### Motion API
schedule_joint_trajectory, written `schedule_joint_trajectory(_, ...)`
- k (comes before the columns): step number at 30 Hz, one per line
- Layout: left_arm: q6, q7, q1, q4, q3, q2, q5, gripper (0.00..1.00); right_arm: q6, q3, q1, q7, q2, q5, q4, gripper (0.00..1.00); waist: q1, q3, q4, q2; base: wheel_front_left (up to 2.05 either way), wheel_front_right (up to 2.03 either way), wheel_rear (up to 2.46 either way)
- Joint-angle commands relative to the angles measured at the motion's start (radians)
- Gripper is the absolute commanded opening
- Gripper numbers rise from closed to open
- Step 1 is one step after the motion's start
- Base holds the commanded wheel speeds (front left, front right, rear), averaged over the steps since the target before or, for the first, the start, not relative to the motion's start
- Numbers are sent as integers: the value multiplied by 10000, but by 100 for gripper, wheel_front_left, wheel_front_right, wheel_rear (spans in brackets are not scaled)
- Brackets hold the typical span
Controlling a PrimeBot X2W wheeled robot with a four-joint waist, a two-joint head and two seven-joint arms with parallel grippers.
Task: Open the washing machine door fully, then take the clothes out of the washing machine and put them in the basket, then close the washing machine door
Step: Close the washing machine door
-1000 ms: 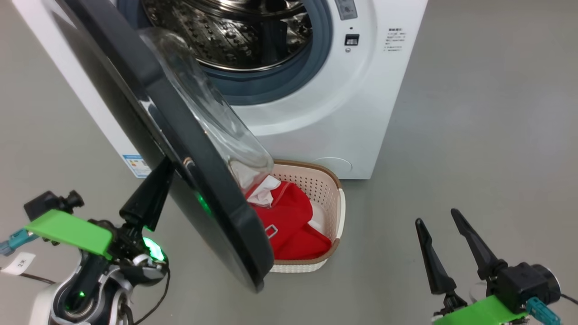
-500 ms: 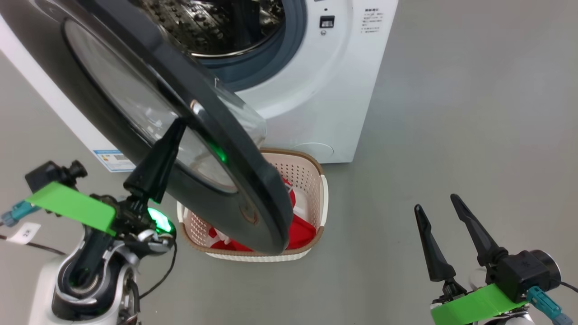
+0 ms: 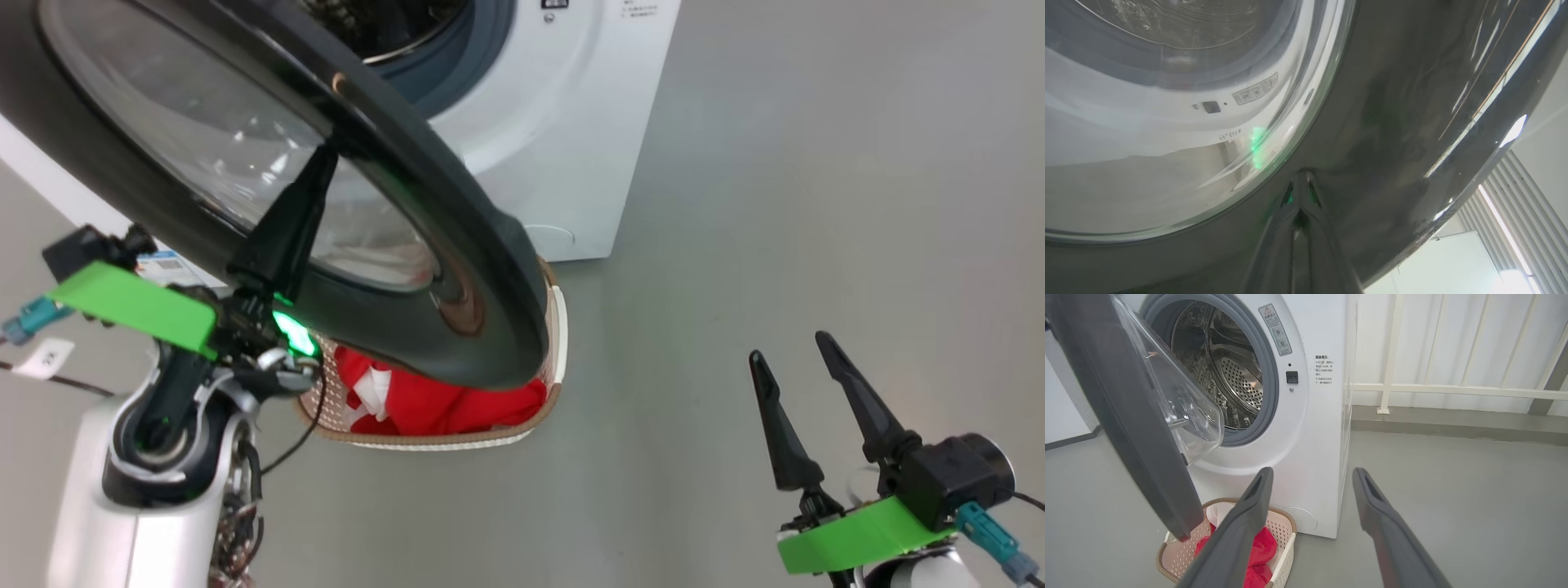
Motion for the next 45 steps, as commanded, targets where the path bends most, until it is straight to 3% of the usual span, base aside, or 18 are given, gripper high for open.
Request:
schedule_joint_trajectory(1,-192,-54,-532,-110,163,112,138,0,62,256,-411,-65,-118,89,-233,100,0,193,-162,-1,0,0,0)
schedule_joint_trajectory(27,-1090,-517,-3285,2635,335,206,275,0,62,325,-726,-65,-118,110,-275,100,0,1129,-1118,-1,0,0,0)
schedule_joint_trajectory(45,-1531,-620,-4355,3520,349,281,470,0,62,424,-879,-65,-118,179,-268,100,0,1556,-1506,-1,0,0,0)
